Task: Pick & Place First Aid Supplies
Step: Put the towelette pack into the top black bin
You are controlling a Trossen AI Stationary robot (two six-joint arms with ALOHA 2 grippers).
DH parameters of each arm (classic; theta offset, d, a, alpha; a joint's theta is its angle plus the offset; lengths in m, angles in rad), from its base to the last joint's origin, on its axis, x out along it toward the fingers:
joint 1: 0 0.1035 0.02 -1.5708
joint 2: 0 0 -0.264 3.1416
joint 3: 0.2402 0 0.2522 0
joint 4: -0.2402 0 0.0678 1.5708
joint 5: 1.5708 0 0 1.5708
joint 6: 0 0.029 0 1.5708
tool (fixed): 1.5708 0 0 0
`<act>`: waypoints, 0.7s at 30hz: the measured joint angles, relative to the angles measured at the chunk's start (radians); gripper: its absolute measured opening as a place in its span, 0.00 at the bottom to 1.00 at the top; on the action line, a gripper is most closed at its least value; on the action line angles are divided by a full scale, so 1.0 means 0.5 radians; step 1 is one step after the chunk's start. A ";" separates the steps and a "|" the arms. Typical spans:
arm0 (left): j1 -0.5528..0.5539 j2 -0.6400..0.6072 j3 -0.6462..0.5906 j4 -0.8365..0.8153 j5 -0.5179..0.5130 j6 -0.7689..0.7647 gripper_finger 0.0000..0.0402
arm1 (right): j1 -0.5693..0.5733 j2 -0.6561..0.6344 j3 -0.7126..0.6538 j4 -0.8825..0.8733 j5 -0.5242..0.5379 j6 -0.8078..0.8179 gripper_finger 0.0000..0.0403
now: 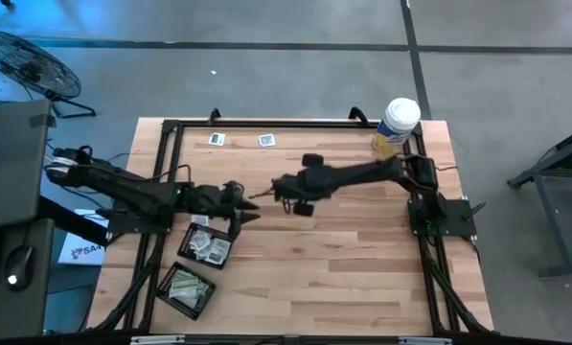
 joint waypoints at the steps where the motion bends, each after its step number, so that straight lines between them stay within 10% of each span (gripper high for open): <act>1: 0.020 0.007 -0.007 0.048 0.007 -0.051 0.35 | 0.052 -0.005 0.000 0.074 0.095 0.066 0.00; 9: 0.086 0.015 -0.012 0.101 0.066 -0.424 0.35 | 0.412 -0.010 0.001 0.381 0.722 0.188 0.00; 21: 0.082 0.016 -0.012 0.329 -0.020 -0.330 0.35 | 0.540 -0.011 0.002 1.069 0.942 -0.109 0.00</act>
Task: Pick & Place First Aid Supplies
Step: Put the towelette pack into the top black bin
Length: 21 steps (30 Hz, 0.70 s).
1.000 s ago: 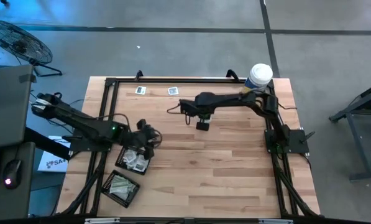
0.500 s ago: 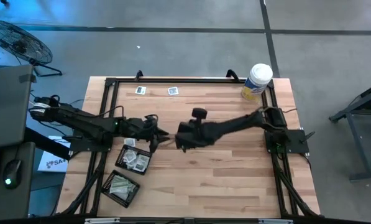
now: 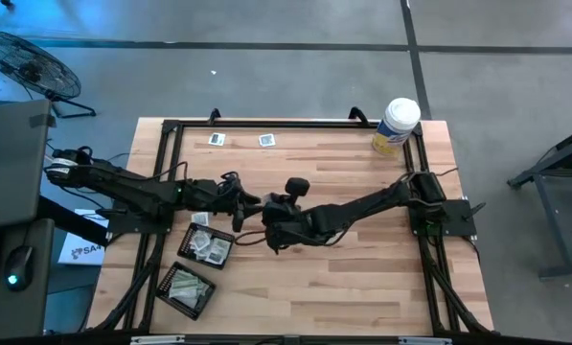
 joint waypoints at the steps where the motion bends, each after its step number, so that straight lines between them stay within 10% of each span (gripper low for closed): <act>1: 0.000 0.000 0.000 0.010 -0.010 0.014 0.35 | 0.000 -0.001 0.000 0.042 -0.001 -0.032 0.00; 11: 0.000 0.000 0.001 -0.021 -0.172 0.141 0.32 | 0.006 -0.002 0.000 0.140 -0.280 -0.091 0.00; 21: -0.001 0.000 0.001 -0.140 -0.159 0.358 0.03 | 0.008 -0.002 0.000 0.143 -0.311 -0.099 0.00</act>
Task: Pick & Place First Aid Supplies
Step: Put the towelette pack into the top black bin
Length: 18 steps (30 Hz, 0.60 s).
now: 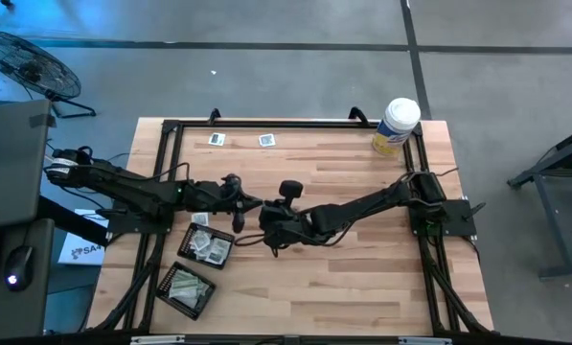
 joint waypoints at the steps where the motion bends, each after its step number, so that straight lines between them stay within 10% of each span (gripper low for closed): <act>1: 0.000 0.000 0.000 -0.005 0.000 0.041 0.03 | 0.000 0.000 0.000 0.001 -0.043 -0.004 0.00; 10: -0.119 -0.018 0.112 -0.335 -0.087 0.176 0.01 | 0.130 -0.152 0.002 -0.044 -0.254 -0.151 0.15; 18: -0.756 -0.011 0.540 -1.192 -0.530 0.395 0.00 | 0.302 -0.314 0.007 -0.286 -0.282 0.041 0.30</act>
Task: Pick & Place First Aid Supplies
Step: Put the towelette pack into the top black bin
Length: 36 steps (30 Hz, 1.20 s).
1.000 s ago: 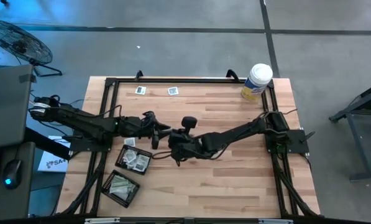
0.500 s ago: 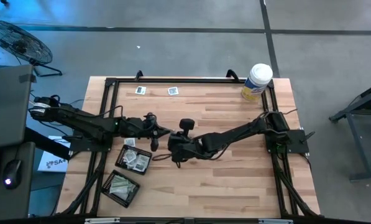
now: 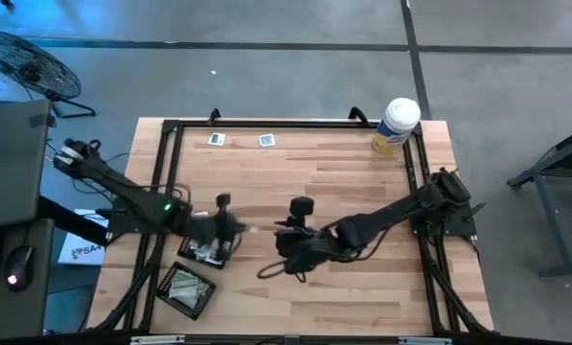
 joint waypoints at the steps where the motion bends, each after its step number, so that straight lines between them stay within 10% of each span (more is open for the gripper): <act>1: -0.102 0.000 0.041 -0.116 -0.036 -0.047 0.00 | 0.016 -0.001 0.000 -0.024 -0.005 0.029 0.31; 12: -0.835 0.006 0.224 -0.927 -0.097 -1.184 0.00 | 0.054 0.000 -0.005 -0.082 -0.162 0.188 0.28; 24: -0.646 0.011 -0.108 -0.920 0.290 -1.805 0.01 | -0.074 0.003 -0.005 -0.084 -0.284 0.283 0.28; 36: -0.404 0.011 -0.175 -0.942 0.426 -1.723 0.02 | -0.076 0.004 -0.005 -0.084 -0.311 0.283 0.28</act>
